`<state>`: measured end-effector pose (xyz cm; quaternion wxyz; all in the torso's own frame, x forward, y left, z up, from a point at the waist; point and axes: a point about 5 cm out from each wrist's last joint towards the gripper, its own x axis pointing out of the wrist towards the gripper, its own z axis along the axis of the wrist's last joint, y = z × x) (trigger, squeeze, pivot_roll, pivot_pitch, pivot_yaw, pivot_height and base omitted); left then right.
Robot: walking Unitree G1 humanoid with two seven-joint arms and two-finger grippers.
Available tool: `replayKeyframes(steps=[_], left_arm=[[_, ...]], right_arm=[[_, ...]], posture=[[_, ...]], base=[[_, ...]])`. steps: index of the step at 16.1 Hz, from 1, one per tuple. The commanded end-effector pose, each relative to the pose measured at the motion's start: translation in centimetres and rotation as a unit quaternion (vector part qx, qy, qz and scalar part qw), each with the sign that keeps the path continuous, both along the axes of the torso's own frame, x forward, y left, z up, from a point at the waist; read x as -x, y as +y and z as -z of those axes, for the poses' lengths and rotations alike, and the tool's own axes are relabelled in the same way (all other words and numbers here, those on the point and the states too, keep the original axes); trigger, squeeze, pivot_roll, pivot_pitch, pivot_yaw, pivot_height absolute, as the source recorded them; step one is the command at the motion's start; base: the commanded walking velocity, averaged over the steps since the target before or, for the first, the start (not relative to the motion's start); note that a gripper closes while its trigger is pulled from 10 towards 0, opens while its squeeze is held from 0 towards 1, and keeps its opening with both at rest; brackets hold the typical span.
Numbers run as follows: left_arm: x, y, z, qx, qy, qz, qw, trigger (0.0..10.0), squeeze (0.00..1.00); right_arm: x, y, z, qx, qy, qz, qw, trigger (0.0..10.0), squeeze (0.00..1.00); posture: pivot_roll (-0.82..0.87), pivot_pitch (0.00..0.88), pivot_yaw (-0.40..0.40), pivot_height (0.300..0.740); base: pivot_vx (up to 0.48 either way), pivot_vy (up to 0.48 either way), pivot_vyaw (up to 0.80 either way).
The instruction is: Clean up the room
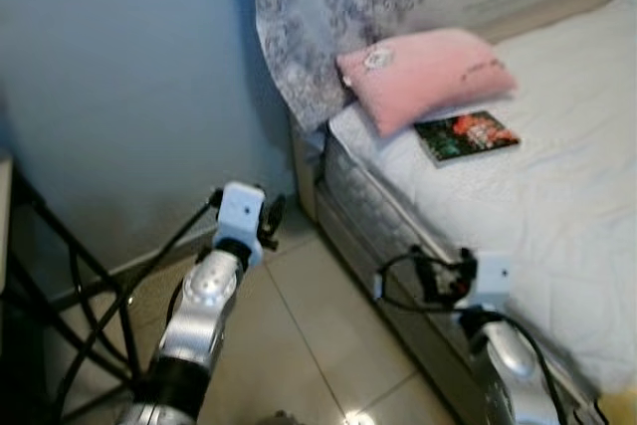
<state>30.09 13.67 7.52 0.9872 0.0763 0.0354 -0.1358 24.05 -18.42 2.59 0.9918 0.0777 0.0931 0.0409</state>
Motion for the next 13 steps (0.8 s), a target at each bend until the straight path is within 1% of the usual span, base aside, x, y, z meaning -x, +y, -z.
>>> replayKeyframes(steps=[1,2,4,5,7,9,10,12,13], left_arm=[[0.4,0.2,0.3,-0.024,-0.004,0.009,1.000,10.0,0.00],[0.4,0.4,0.6,-0.041,-0.006,0.007,0.999,10.0,0.00],[-0.2,0.2,0.2,-0.030,-0.012,-0.004,0.999,10.0,0.00],[-0.4,-0.2,-0.3,-0.033,-0.026,0.003,0.999,10.0,0.00],[-0.7,-0.6,-0.5,-0.042,-0.040,0.010,0.998,10.0,0.00],[-0.9,-0.5,-0.5,-0.028,-0.032,0.003,0.999,10.0,0.00],[-0.8,-0.6,-0.2,-0.012,-0.020,0.009,1.000,10.0,0.00],[-0.7,-0.7,-0.3,-0.012,-0.021,0.008,1.000,10.0,0.00],[-0.7,-0.8,-0.4,-0.021,-0.026,0.004,0.999,10.0,0.00]], right_arm=[[0.0,-0.4,-0.1,-0.003,-0.002,0.008,1.000,10.0,0.00],[-0.1,-0.4,-0.1,-0.001,-0.004,0.006,1.000,10.0,0.00],[-0.3,-0.1,-0.2,0.007,-0.005,-0.005,1.000,10.0,0.00],[-0.4,0.3,-0.3,0.011,-0.009,-0.015,1.000,10.0,0.00],[-0.5,0.5,-0.3,0.014,-0.009,-0.021,1.000,10.0,0.00],[-0.4,0.6,-0.1,0.018,-0.005,-0.026,0.999,10.0,0.00],[-0.2,0.4,0.3,0.020,0.003,-0.027,0.999,10.0,0.00],[-0.1,0.5,0.6,0.024,0.010,-0.033,0.999,10.0,0.00],[0.0,0.6,0.8,0.028,0.015,-0.038,0.999,10.0,0.00]], posture=[[0.02,0.000,0.079,0.740],[0.02,0.000,0.074,0.740],[0.03,0.000,0.071,0.740],[0.03,0.000,0.070,0.740],[0.03,0.000,0.068,0.740],[0.02,0.000,0.069,0.740],[0.02,0.000,0.070,0.740],[0.02,0.000,0.070,0.740],[0.02,0.000,0.069,0.740]], base=[[0.000,0.000,0.41],[0.000,0.000,0.62],[0.000,0.000,0.60],[0.262,0.000,0.59],[0.398,-0.263,0.59],[0.401,-0.257,0.58],[0.405,-0.255,0.57],[0.403,-0.255,0.56],[0.000,0.000,0.54]])
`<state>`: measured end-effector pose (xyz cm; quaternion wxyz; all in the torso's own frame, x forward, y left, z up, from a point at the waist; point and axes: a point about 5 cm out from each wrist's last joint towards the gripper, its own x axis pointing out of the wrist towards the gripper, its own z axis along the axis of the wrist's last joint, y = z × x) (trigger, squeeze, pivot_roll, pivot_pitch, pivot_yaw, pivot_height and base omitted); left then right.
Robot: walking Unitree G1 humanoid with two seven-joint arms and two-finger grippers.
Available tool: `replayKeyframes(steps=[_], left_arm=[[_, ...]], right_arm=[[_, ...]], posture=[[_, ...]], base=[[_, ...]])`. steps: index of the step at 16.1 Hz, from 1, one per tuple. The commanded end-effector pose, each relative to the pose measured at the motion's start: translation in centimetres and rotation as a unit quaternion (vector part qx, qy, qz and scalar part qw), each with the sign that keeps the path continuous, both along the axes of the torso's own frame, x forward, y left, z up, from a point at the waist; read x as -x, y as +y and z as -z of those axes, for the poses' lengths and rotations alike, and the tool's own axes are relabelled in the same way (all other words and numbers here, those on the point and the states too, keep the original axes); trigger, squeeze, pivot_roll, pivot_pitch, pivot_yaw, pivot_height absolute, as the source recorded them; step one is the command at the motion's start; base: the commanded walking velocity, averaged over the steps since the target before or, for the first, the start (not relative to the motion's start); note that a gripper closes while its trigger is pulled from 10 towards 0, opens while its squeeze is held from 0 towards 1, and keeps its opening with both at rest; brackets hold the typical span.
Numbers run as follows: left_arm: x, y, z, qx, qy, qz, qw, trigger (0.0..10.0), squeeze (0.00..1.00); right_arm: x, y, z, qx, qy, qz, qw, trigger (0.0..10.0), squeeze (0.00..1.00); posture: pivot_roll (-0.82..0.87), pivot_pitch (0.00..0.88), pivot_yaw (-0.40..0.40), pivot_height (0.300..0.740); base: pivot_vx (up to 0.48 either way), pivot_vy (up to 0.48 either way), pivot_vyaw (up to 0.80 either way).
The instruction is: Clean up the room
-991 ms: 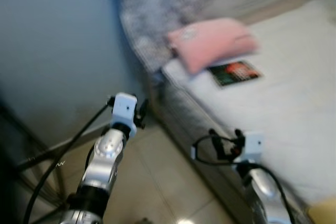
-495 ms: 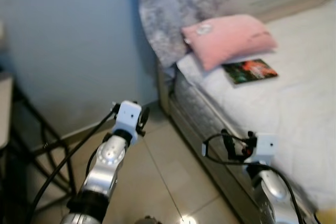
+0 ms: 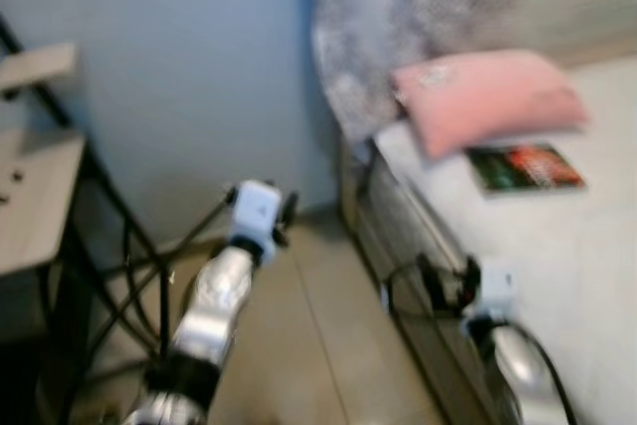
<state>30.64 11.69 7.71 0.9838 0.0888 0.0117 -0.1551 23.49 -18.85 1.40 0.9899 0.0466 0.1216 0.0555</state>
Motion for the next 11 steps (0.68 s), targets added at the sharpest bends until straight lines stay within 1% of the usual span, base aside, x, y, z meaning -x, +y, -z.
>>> replayKeyframes(steps=[1,2,3,4,5,7,11], left_arm=[[-0.3,1.2,-0.3,-0.022,-0.011,-0.026,0.999,10.0,0.00],[-0.5,1.1,-0.5,-0.001,-0.008,-0.020,1.000,10.0,0.00],[-0.8,1.7,-0.9,0.032,-0.002,-0.042,0.999,10.0,0.00],[-1.1,2.2,-0.7,0.052,0.016,-0.067,0.996,10.0,0.00],[-1.2,2.4,-0.5,0.058,0.025,-0.075,0.995,10.0,0.00],[-1.2,2.5,-0.2,0.064,0.036,-0.084,0.994,10.0,0.00],[-1.2,2.5,-0.2,0.065,0.037,-0.082,0.994,10.0,0.00]], right_arm=[[-0.6,1.2,-0.1,0.000,-0.005,-0.023,1.000,10.0,0.00],[-0.6,1.4,0.0,-0.008,-0.002,-0.023,1.000,10.0,0.00],[-0.9,1.6,0.1,-0.009,0.004,-0.019,1.000,10.0,0.00],[-1.1,1.5,0.0,0.000,0.000,-0.014,1.000,10.0,0.00],[-1.2,1.4,-0.2,-0.002,-0.004,-0.012,1.000,10.0,0.00],[-1.5,1.0,-0.3,0.000,-0.009,-0.006,1.000,10.0,0.00],[-1.6,1.0,-0.5,0.005,-0.014,-0.007,1.000,10.0,0.00]], posture=[[0.02,0.000,0.068,0.740],[0.03,0.000,0.066,0.740],[0.03,0.000,0.066,0.740],[0.03,0.000,0.065,0.740],[0.03,0.000,0.066,0.740],[0.03,0.000,0.066,0.740],[0.03,0.000,0.067,0.740]], base=[[0.000,0.000,0.54],[0.000,0.000,0.53],[0.480,0.000,0.00],[0.480,0.000,0.00],[0.480,0.000,0.00],[0.480,0.000,0.78],[0.480,0.000,0.72]])
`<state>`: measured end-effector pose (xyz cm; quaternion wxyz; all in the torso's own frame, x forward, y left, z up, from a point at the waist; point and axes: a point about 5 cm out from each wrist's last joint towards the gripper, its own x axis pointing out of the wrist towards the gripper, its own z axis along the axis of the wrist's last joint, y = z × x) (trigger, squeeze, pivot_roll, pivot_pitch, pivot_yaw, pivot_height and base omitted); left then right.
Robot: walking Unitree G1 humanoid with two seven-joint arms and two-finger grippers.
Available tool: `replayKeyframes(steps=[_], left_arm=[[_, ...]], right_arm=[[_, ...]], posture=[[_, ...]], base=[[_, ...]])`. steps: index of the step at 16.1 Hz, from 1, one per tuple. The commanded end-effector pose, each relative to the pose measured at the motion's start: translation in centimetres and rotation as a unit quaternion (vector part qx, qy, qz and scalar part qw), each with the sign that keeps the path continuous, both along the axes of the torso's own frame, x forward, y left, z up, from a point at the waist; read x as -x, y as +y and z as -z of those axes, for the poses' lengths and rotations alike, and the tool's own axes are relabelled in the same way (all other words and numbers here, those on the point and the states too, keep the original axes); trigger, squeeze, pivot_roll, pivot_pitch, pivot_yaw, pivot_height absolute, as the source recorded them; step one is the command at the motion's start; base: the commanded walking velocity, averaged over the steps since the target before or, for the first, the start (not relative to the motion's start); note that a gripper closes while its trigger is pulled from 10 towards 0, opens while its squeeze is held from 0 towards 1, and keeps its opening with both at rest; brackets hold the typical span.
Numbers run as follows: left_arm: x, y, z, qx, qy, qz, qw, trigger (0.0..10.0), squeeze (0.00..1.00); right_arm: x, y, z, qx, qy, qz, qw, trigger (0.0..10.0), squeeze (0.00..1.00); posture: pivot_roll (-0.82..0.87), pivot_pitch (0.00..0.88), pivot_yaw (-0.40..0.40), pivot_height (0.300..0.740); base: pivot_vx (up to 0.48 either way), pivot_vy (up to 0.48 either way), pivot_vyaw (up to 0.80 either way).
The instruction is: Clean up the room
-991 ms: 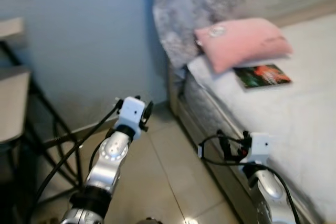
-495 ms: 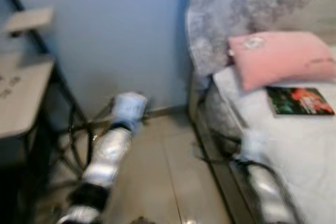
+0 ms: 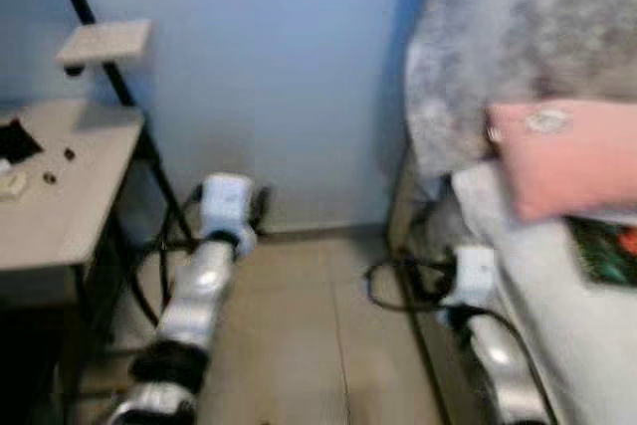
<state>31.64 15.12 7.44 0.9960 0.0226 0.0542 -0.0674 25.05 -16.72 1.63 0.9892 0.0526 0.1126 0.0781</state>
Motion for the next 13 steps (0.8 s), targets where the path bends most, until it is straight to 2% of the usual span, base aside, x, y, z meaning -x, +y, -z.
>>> replayKeyframes(steps=[1,3,4,5,7,8,9,10,11,13], left_arm=[[-0.3,-0.8,-0.5,0.007,-0.006,0.009,1.000,10.0,0.00],[-0.3,-0.7,-0.6,0.002,-0.008,0.010,1.000,10.0,0.00],[-0.5,-0.9,-0.3,-0.015,0.003,0.030,0.999,10.0,0.00],[-0.4,-0.9,-0.2,-0.022,0.007,0.037,0.999,10.0,0.00],[0.3,-0.7,0.2,-0.006,0.011,0.046,0.999,10.0,0.00],[1.6,-0.7,0.6,0.000,0.001,0.071,0.997,10.0,0.00],[4.0,-0.7,1.3,-0.004,-0.019,0.099,0.995,10.0,0.00],[4.9,-1.0,0.6,0.009,-0.055,0.099,0.994,10.0,0.00],[5.1,-1.5,-0.3,0.015,-0.082,0.098,0.992,10.0,0.00],[4.6,-2.0,-1.4,0.031,-0.105,0.091,0.990,10.0,0.00]], right_arm=[[0.0,-1.0,-0.2,0.016,-0.007,0.011,1.000,10.0,0.00],[0.0,-1.0,-0.2,0.017,-0.007,0.009,1.000,10.0,0.00],[0.2,-1.2,0.0,0.021,-0.001,0.022,1.000,10.0,0.00],[0.5,-1.5,0.2,0.027,0.005,0.035,0.999,10.0,0.00],[1.9,-2.3,0.7,0.039,0.012,0.055,0.998,10.0,0.00],[3.5,-2.9,1.0,0.043,0.011,0.067,0.997,10.0,0.00],[6.4,-3.4,1.2,0.043,0.012,0.060,0.997,10.0,0.00],[7.7,-3.4,0.9,0.016,0.008,0.055,0.998,10.0,0.00],[8.1,-3.4,0.6,0.004,0.004,0.053,0.999,10.0,0.00],[7.9,-3.3,0.6,0.010,0.004,0.057,0.998,10.0,0.00]], posture=[[0.03,0.000,0.067,0.740],[0.03,0.000,0.064,0.740],[0.04,0.000,0.060,0.740],[0.04,0.000,0.055,0.740],[0.05,0.000,0.042,0.740],[0.06,0.000,0.026,0.740],[0.05,0.000,0.012,0.740],[0.07,0.000,0.004,0.740],[0.07,0.000,-0.002,0.740],[0.07,0.000,-0.006,0.740]], base=[[0.480,0.000,0.71],[0.480,0.000,0.68],[0.480,0.000,0.62],[0.000,0.000,0.00],[0.000,0.000,0.00],[0.000,0.000,0.00],[0.000,0.000,0.00],[0.000,0.000,0.00],[0.000,0.000,0.00],[0.000,0.000,0.00]])
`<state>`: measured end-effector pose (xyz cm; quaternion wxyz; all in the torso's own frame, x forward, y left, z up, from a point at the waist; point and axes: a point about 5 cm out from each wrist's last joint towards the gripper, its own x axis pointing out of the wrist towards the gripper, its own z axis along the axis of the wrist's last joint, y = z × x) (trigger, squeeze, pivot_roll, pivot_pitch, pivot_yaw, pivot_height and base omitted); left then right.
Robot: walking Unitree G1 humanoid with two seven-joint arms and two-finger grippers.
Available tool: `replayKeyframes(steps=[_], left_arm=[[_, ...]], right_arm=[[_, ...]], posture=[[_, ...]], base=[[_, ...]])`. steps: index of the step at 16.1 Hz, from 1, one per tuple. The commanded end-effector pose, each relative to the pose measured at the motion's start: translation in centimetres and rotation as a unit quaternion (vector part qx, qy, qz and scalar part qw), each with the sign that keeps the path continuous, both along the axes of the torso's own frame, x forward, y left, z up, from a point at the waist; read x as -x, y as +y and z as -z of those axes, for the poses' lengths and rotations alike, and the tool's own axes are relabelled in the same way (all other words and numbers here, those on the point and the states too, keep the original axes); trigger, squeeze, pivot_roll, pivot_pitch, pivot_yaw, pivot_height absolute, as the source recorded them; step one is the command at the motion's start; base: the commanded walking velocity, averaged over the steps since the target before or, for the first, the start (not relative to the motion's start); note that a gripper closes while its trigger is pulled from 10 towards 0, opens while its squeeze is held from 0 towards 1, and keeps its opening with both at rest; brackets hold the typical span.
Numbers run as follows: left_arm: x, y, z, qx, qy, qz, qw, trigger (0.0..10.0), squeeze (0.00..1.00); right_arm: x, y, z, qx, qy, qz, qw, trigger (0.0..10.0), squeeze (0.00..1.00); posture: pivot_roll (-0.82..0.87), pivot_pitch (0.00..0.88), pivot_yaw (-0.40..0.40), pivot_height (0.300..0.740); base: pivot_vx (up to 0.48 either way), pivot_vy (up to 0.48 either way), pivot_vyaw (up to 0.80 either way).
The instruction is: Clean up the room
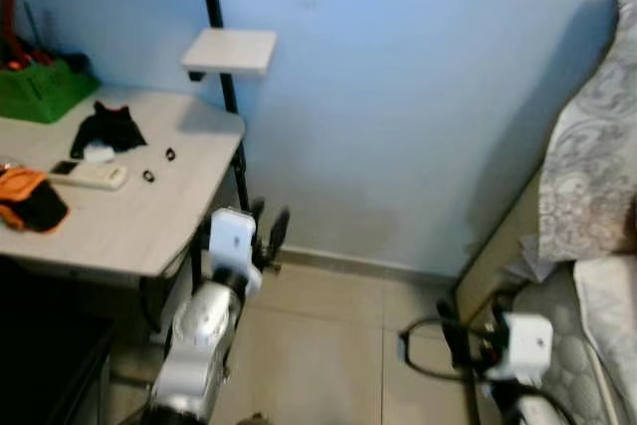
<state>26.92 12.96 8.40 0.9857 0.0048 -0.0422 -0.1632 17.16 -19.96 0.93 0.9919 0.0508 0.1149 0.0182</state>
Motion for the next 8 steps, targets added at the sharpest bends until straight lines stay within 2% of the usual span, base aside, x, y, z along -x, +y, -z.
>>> replayKeyframes(steps=[1,3,8], left_arm=[[-0.07,-0.03,-0.50,0.006,-0.009,0.004,1.000,10.0,0.00],[0.36,0.24,-0.56,0.011,-0.008,-0.006,1.000,10.0,0.00],[0.41,0.37,-0.57,0.013,-0.008,-0.013,1.000,10.0,0.00]], right_arm=[[-0.18,0.09,-0.15,0.002,-0.004,-0.002,1.000,10.0,0.00],[-0.41,0.00,-0.20,0.001,-0.004,-0.007,1.000,10.0,0.00],[-0.64,-0.35,0.16,0.005,0.005,-0.003,1.000,10.0,0.00]], posture=[[0.08,0.000,-0.010,0.740],[0.08,0.000,-0.009,0.740],[0.08,0.000,-0.011,0.740]], base=[[0.000,0.000,0.00],[0.000,0.000,0.00],[0.000,0.000,0.00]])
